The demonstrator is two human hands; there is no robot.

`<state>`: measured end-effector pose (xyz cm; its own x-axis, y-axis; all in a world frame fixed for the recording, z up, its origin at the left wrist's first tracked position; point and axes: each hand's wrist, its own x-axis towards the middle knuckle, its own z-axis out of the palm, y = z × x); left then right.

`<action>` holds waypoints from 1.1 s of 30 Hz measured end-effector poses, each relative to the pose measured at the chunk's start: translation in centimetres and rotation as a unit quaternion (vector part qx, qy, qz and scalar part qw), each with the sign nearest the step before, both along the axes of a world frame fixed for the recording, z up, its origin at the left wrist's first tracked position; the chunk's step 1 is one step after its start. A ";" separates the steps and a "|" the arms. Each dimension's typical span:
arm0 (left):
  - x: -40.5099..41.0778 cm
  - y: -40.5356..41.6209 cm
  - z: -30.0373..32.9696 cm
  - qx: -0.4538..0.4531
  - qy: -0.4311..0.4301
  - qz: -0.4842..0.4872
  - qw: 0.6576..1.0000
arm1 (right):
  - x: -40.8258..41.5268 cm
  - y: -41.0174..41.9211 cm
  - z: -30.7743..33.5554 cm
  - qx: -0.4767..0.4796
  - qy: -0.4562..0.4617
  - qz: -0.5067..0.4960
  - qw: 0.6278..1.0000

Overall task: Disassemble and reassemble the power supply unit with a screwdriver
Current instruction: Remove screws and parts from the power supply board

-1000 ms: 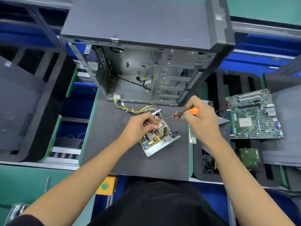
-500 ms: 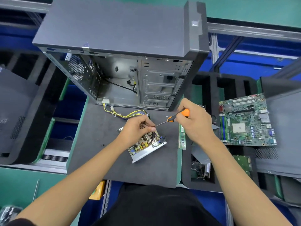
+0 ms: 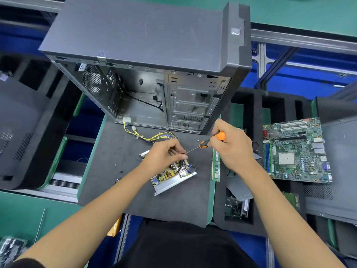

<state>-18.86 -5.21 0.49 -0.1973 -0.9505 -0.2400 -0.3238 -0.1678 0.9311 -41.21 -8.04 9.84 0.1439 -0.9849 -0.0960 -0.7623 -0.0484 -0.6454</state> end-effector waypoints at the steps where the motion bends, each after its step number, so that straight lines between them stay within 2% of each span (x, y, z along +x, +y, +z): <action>1: 0.0 0.0 -0.1 -0.002 0.000 0.000 1.000 | 0.0 0.0 0.0 -0.005 0.003 0.003 1.000; 6: 0.0 -0.1 -0.4 0.006 0.006 0.011 1.000 | 0.0 -0.4 0.1 -0.010 0.015 0.018 1.000; 11: 0.0 -0.1 -0.4 0.003 0.007 0.005 1.000 | -0.4 -0.8 -0.1 0.013 -0.016 0.010 1.000; 24: -0.3 -0.3 -1.2 0.004 0.030 -0.045 0.999 | -1.2 -1.0 -0.3 0.014 0.020 0.043 0.999; 30: -0.1 -1.2 -2.7 0.000 -0.088 -0.106 0.990 | -3.1 -1.5 -0.5 0.004 0.024 0.004 1.000; 33: -1.4 -1.6 -3.4 -0.029 -0.202 -0.188 0.961 | -4.0 -1.7 -0.5 -0.002 0.031 0.000 1.000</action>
<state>-20.24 -6.84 -2.92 -0.4316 -0.8441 -0.3182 -0.6890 0.0808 0.7202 -45.17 -9.77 9.31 0.1381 -0.9852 -0.1015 -0.8010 -0.0508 -0.5964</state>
